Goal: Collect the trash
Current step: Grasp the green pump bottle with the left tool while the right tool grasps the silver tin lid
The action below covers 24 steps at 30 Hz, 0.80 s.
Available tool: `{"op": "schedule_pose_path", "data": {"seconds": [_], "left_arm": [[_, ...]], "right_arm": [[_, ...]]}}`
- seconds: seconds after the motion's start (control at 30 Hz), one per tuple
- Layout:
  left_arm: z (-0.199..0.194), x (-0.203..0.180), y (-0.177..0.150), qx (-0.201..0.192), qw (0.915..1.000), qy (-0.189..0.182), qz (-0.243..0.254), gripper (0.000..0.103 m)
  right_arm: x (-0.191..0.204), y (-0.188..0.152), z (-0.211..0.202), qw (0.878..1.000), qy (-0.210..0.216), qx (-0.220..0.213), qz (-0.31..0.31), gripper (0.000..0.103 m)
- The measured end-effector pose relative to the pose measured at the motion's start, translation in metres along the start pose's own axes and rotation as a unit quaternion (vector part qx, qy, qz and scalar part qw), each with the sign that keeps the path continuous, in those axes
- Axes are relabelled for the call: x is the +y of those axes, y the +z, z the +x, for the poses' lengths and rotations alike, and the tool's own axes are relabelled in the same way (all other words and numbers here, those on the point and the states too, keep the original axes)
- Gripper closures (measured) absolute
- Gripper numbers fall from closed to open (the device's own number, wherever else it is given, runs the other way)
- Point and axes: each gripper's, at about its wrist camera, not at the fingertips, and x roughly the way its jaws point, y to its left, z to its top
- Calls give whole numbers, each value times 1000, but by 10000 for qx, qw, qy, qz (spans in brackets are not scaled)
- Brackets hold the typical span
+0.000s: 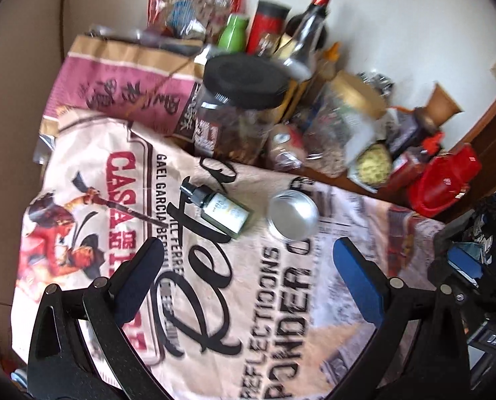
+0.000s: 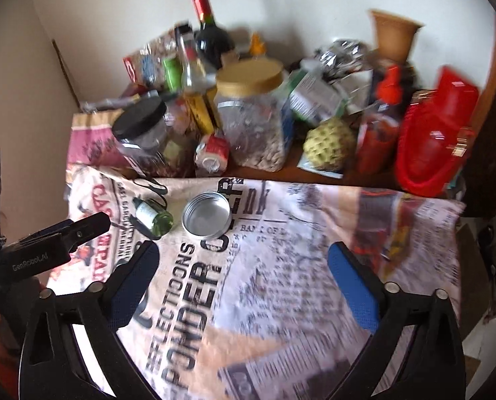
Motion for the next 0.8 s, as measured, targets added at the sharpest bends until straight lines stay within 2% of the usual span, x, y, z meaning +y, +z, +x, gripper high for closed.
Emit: {"op": "schedule_pose_path", "data": {"seconds": [0.03, 0.1, 0.13, 0.2, 0.27, 0.37, 0.4, 0.53, 0.7, 0.8], "left_arm": [[9, 3, 2, 40, 10000, -31, 5, 1], [28, 8, 6, 118, 9999, -66, 42, 2], [36, 9, 7, 153, 9998, -82, 78, 5], [54, 11, 9, 250, 9994, -121, 190, 13], [69, 13, 11, 327, 9990, -160, 276, 22], [85, 15, 12, 380, 9983, -284, 324, 30], [88, 15, 13, 383, 9982, -321, 325, 31], [96, 17, 18, 306, 9984, -282, 371, 32], [105, 18, 20, 316, 9983, -173, 454, 36], [111, 20, 21, 318, 9985, -212, 396, 39]], "right_arm": [[2, 2, 10, 10000, 9, 52, -32, 11], [6, 6, 40, 9997, 86, 230, -54, 22], [8, 8, 50, 9995, 117, 292, -30, 25], [9, 11, 79, 9980, 310, 546, 55, 42], [9, 13, 98, 9966, 393, 712, 126, 50], [9, 16, 123, 9956, 378, 836, 193, 59], [9, 17, 128, 9954, 365, 861, 214, 66], [9, 17, 141, 9958, 269, 856, 177, 73], [17, 15, 142, 9974, 128, 713, -23, 93], [20, 14, 143, 9977, 112, 659, -90, 98]]}}
